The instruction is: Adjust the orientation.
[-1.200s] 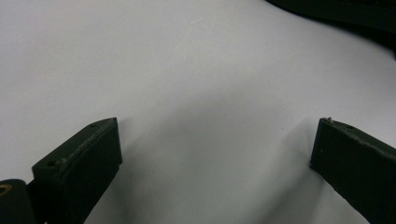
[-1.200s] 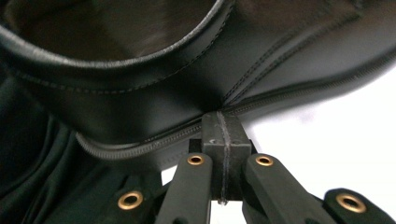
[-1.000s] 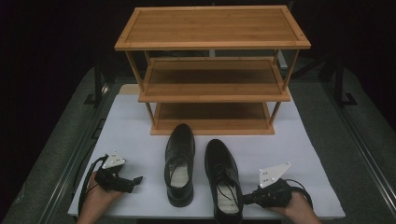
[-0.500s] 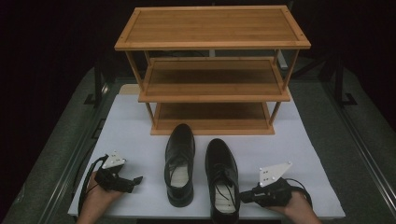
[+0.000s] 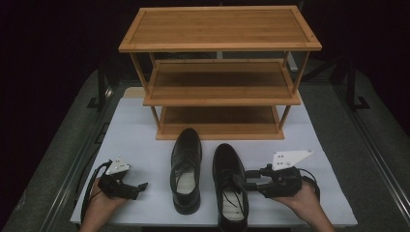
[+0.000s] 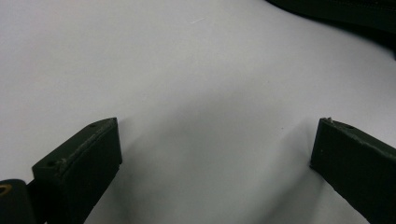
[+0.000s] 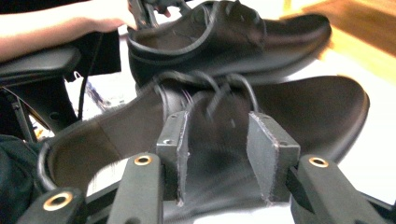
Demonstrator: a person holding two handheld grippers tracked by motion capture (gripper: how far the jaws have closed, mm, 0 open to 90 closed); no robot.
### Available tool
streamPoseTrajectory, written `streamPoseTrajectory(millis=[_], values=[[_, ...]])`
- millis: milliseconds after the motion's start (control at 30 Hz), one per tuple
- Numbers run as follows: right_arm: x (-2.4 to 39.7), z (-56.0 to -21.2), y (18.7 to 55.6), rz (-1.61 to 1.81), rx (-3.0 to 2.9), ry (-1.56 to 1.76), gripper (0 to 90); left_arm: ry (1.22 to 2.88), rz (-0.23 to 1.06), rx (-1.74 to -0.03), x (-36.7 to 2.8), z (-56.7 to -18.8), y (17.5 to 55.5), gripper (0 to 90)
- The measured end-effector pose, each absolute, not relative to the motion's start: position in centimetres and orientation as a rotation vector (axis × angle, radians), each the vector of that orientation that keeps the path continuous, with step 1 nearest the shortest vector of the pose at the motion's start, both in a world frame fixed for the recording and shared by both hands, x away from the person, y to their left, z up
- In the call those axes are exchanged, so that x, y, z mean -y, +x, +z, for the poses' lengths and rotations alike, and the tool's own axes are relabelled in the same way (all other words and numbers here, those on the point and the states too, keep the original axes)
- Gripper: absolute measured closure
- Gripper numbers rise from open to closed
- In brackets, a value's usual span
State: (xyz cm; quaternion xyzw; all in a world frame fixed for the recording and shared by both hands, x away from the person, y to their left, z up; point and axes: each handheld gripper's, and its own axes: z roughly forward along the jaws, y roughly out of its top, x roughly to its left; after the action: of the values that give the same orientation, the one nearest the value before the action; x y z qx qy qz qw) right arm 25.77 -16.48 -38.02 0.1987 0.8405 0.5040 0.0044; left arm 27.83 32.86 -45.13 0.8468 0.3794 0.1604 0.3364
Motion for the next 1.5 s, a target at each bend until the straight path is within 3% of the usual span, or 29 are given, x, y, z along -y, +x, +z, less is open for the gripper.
streamPoseTrajectory(millis=[400, 633, 733, 1500], values=[[13.8, -38.5, 26.5, 1.471, -2.709, 0.657, 54.3, 2.208, 0.417, -0.99, -32.9, -45.1, 27.8, 1.1], [14.1, -38.5, 26.1, 1.516, -2.711, 0.607, 78.2, 2.208, 0.418, -0.989, -32.9, -45.1, 27.8, 1.1], [14.1, -38.4, 26.0, 1.512, -2.708, 0.601, 83.6, 2.208, 0.418, -0.989, -32.9, -45.1, 27.8, 1.1], [15.5, -37.4, 26.6, 1.487, -2.457, 0.73, 88.6, 2.208, 0.418, -0.99, -32.9, -45.1, 27.8, 1.1]])
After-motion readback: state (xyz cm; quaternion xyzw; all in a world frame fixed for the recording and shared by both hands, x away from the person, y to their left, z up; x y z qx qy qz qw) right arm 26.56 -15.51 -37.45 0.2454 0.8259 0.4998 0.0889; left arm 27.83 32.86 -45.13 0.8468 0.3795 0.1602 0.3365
